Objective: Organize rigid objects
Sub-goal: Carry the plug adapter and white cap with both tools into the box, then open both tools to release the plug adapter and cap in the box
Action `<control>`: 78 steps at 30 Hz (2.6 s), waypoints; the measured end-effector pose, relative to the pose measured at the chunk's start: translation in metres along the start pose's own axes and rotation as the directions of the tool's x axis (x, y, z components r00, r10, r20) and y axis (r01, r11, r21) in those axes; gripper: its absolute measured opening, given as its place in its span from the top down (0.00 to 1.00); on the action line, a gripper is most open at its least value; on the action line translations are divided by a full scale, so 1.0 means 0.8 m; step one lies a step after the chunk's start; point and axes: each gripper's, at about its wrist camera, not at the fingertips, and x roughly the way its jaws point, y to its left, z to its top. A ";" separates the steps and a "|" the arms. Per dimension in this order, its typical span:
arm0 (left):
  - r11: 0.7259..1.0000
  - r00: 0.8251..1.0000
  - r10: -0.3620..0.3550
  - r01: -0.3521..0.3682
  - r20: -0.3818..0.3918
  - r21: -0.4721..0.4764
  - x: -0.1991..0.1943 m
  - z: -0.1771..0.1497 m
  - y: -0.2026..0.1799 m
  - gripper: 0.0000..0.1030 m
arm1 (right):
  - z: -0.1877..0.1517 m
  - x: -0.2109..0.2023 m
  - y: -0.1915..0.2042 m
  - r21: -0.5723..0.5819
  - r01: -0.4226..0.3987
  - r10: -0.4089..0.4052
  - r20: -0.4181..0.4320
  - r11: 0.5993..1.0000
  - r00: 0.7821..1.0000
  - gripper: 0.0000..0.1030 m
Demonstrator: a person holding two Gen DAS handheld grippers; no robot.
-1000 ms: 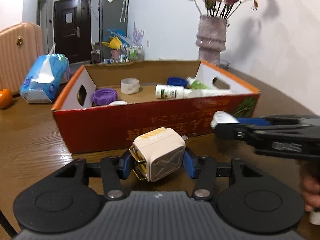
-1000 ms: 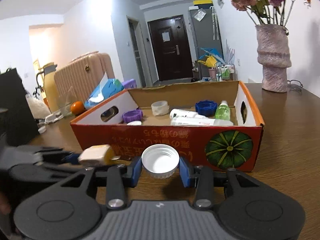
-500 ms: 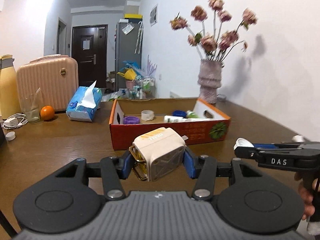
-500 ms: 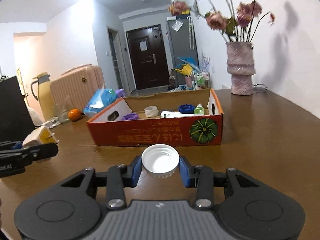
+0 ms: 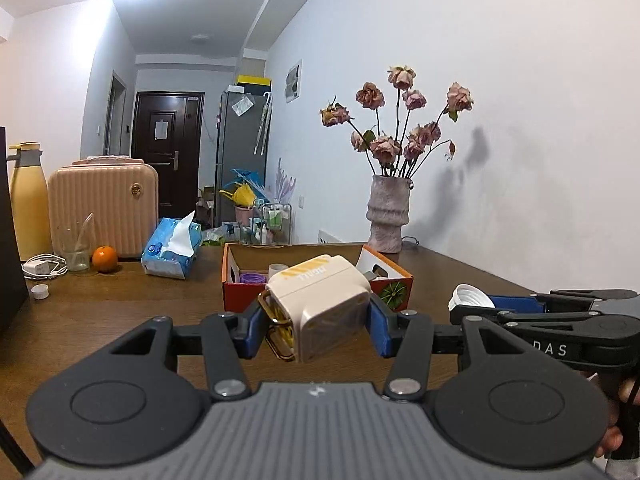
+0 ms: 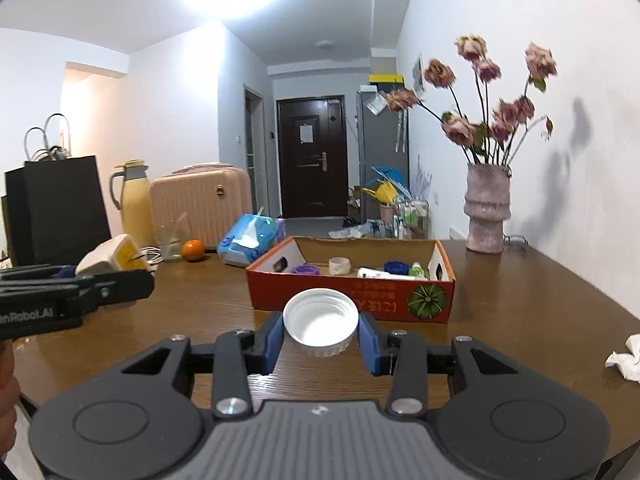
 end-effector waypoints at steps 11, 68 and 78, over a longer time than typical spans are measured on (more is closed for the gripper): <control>1.000 0.999 -0.013 0.012 -0.039 -0.024 0.032 -0.003 0.008 0.50 | -0.002 0.022 -0.005 0.003 0.014 -0.013 -0.021 1.000 1.000 0.62; 0.995 0.954 -0.104 0.099 -0.282 -0.031 0.547 0.051 0.087 0.26 | 0.038 0.468 -0.114 -0.028 -0.026 0.019 -0.225 0.999 0.974 0.37; 0.995 0.958 -0.064 0.042 -0.278 -0.085 0.481 0.080 0.101 0.19 | 0.060 0.427 -0.112 -0.001 0.044 -0.043 -0.201 0.999 0.979 0.38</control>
